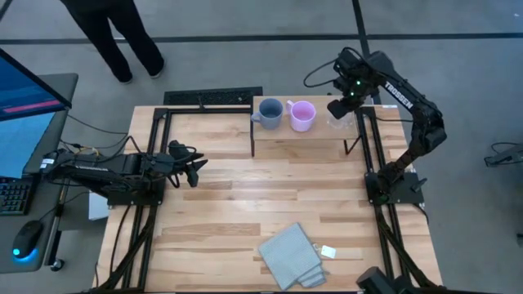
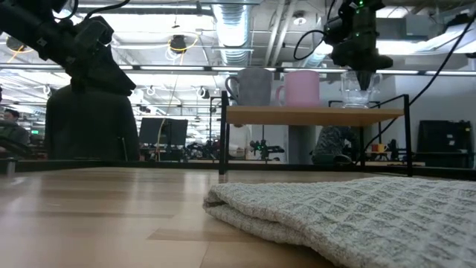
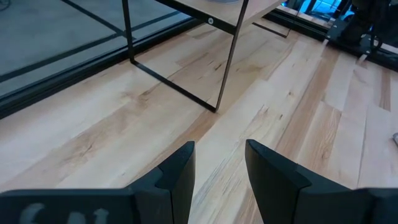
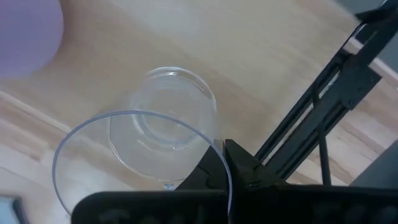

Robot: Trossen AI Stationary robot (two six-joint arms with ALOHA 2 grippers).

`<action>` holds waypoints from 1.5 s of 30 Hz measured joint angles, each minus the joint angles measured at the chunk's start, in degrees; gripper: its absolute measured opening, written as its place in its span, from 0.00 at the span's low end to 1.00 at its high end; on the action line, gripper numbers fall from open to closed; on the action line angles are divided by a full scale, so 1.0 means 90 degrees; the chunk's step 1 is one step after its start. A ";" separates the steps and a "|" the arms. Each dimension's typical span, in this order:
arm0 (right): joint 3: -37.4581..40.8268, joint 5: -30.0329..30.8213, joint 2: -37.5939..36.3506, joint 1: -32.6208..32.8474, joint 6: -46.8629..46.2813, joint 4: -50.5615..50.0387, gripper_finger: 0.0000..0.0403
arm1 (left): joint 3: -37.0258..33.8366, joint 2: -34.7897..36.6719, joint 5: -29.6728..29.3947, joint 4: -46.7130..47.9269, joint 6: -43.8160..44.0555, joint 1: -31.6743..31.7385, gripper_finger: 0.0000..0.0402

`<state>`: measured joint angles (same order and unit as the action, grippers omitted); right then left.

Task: Stack small to large cups/mugs on shelf
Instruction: Put the transparent mug on the shelf

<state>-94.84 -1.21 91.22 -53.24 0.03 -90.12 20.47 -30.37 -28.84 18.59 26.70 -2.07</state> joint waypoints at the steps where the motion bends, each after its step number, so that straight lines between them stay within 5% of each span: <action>1: 0.0043 0.0000 0.0004 0.0000 0.0001 0.0009 0.01 | 0.0000 0.0000 0.0000 0.0000 0.0001 0.0000 0.33; 45: 0.0150 0.0138 0.0003 0.0025 0.0049 0.0011 0.02 | 0.0000 0.0001 0.0000 -0.0001 0.0012 0.0000 0.33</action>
<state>-93.49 0.03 91.25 -53.01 0.47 -90.02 20.47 -30.36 -28.84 18.58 26.81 -2.07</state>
